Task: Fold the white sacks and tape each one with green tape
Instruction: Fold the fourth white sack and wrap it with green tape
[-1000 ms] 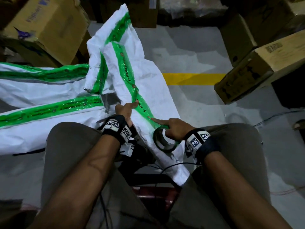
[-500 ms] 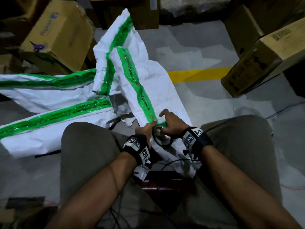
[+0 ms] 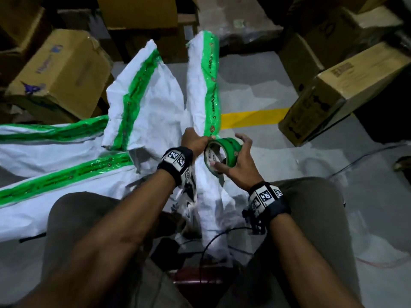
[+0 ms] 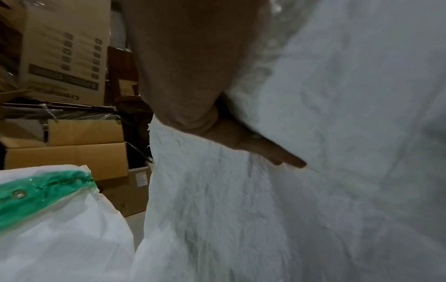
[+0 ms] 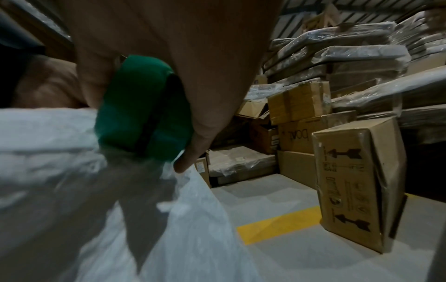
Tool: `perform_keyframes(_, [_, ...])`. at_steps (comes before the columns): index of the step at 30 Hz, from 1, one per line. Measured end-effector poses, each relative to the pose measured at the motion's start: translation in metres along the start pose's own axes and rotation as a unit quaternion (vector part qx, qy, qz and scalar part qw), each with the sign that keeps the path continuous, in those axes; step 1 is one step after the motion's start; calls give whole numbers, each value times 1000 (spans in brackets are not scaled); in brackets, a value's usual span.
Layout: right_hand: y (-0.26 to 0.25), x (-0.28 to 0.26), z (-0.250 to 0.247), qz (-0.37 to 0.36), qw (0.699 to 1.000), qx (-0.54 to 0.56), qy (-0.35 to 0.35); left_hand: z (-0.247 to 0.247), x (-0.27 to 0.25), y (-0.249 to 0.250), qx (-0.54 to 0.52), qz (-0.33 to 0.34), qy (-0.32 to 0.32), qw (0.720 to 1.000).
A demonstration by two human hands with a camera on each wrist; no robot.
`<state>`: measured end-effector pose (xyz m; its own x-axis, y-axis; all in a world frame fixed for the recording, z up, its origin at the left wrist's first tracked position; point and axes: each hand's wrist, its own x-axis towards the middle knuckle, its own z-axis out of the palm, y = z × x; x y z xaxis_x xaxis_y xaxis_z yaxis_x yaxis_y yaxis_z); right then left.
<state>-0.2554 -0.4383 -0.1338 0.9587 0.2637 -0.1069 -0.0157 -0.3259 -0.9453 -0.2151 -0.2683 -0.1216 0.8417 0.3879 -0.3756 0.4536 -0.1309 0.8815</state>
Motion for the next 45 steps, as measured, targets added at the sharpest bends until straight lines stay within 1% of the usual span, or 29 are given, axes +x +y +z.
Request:
perform_keyframes(2, [0, 7, -5, -11, 999, 9, 50, 9, 5, 31, 19, 6, -12, 1000])
perform_keyframes(4, [-3, 17, -7, -34, 994, 21, 100, 16, 23, 47, 44, 13, 6, 999])
perform_keyframes(6, [-10, 27, -9, -71, 986, 20, 146, 17, 38, 57, 44, 3, 19, 999])
perform_keyframes(8, [-18, 36, -9, -119, 980, -16, 161, 13, 48, 66, 36, -2, 22, 999])
perform_keyframes(9, [-20, 39, -9, -120, 980, -37, 156, 9, 55, 68, 21, -7, 30, 999])
perform_keyframes(11, [-25, 45, -8, -74, 987, -78, 123, -2, 66, 71, -11, -40, 41, 998])
perform_keyframes(12, [-25, 46, -8, -40, 991, -96, 89, -8, 69, 72, -29, -48, 45, 997])
perform_keyframes(14, [-24, 45, -6, 14, 993, -117, -16, -18, 72, 73, -70, -62, 44, 995])
perform_keyframes(15, [-23, 43, -4, 29, 989, -128, -67, -21, 69, 72, -82, -74, 38, 993])
perform_keyframes(17, [-24, 40, 5, 52, 978, -150, -132, -31, 60, 64, -74, -96, 37, 992])
perform_keyframes(18, [-25, 40, 10, 64, 974, -156, -150, -37, 58, 57, -76, -115, 10, 990])
perform_keyframes(19, [-25, 40, 15, 77, 970, -159, -166, -45, 55, 48, -88, -140, -44, 985])
perform_keyframes(20, [-25, 40, 19, 90, 966, -158, -183, -52, 51, 39, -112, -166, -106, 974])
perform_keyframes(21, [-25, 40, 24, 104, 961, -155, -202, -58, 45, 28, -143, -182, -149, 961])
perform_keyframes(22, [-25, 37, 30, 118, 956, -149, -222, -63, 38, 18, -170, -198, -171, 950])
perform_keyframes(25, [-24, 25, 51, 145, 947, -108, -264, -76, 17, -12, -233, -249, -213, 916])
perform_keyframes(27, [-20, 19, 64, 158, 946, -91, -268, -84, 4, -28, -230, -275, -223, 906])
perform_keyframes(29, [-18, 14, 74, 158, 942, -123, -270, -86, -5, -44, -182, -296, -220, 911])
perform_keyframes(32, [-20, 5, 83, 136, 930, -189, -284, -85, -19, -68, -83, -310, -225, 920])
perform_keyframes(34, [-21, 1, 85, 140, 930, -205, -272, -84, -35, -74, -55, -290, -203, 934])
perform_keyframes(36, [-24, -2, 85, 157, 940, -191, -235, -82, -46, -77, -27, -271, -171, 947])
perform_keyframes(37, [-24, -4, 85, 163, 946, -182, -212, -80, -47, -81, 7, -254, -196, 947])
perform_keyframes(38, [-25, -6, 84, 163, 950, -181, -193, -78, -43, -87, 63, -220, -217, 949])
perform_keyframes(39, [-26, -9, 84, 157, 953, -188, -178, -78, -35, -94, 111, -198, -198, 954])
perform_keyframes(41, [-27, -17, 81, 141, 956, -200, -161, -77, -20, -105, 107, -200, -93, 970])
perform_keyframes(42, [-27, -21, 79, 132, 959, -197, -155, -77, -22, -99, 113, -204, -31, 972])
perform_keyframes(43, [-25, -24, 77, 122, 962, -193, -148, -75, -23, -95, 95, -209, 10, 973])
perform_keyframes(45, [-22, -24, 70, 99, 966, -192, -144, -69, -20, -86, 68, -200, 35, 977])
